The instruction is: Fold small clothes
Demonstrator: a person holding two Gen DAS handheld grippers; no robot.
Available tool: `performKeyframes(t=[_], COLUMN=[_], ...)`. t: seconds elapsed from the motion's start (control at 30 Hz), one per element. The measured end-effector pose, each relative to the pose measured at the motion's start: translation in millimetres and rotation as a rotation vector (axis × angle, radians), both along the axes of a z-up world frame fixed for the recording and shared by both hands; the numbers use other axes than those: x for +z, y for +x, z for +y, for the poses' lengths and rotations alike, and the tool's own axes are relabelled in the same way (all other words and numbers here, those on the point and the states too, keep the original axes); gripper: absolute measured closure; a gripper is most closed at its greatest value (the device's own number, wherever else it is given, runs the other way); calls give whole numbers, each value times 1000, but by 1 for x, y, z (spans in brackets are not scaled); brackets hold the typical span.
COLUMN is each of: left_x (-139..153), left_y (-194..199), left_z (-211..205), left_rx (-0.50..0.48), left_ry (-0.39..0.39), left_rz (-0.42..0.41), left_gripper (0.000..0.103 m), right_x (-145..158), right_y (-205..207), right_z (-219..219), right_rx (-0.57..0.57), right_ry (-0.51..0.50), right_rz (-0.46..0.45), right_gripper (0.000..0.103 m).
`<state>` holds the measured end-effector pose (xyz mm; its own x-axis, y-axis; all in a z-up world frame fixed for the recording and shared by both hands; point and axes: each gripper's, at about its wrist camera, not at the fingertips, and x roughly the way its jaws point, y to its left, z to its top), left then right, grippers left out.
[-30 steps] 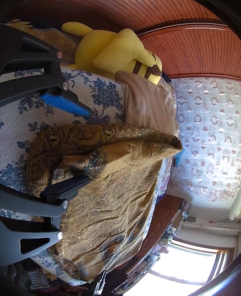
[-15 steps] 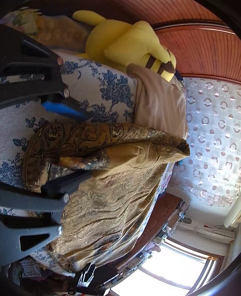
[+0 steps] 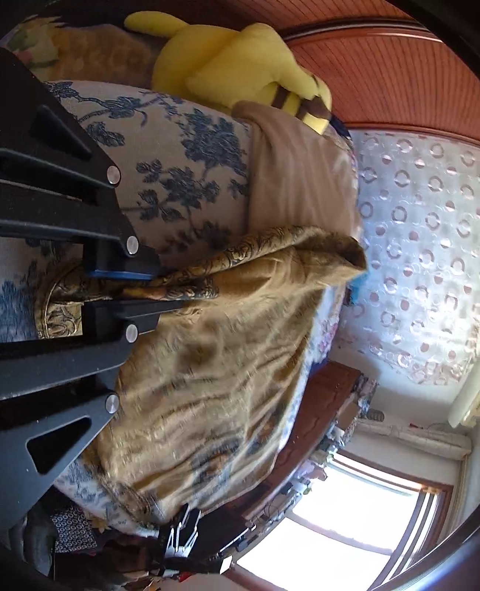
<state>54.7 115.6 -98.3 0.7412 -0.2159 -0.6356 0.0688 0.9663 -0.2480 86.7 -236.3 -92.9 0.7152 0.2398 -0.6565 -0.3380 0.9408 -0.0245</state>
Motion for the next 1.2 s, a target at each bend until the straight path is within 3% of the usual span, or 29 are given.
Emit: performKeyframes(t=[0.4,0.7,1.07,1.2], left_x=[68,103,156,161], left_y=[27,63,75,76], left_z=[-66,-143,-243,-273], left_rx=[-167,-334,-561,-613], left_ry=[6,11,19,30], left_rz=[-144,-190,-254,-259], left_gripper=[98,98,98,98], right_x=[1,5,17,17], right_y=[1,-3,-30,-37], right_z=[-8,-29,-67,-78], right_rx=[8,-31,-94,-118], right_ry=[35,141,195,224], right_rz=[5,-3,-69,-84], right_gripper=[27,28,28,28])
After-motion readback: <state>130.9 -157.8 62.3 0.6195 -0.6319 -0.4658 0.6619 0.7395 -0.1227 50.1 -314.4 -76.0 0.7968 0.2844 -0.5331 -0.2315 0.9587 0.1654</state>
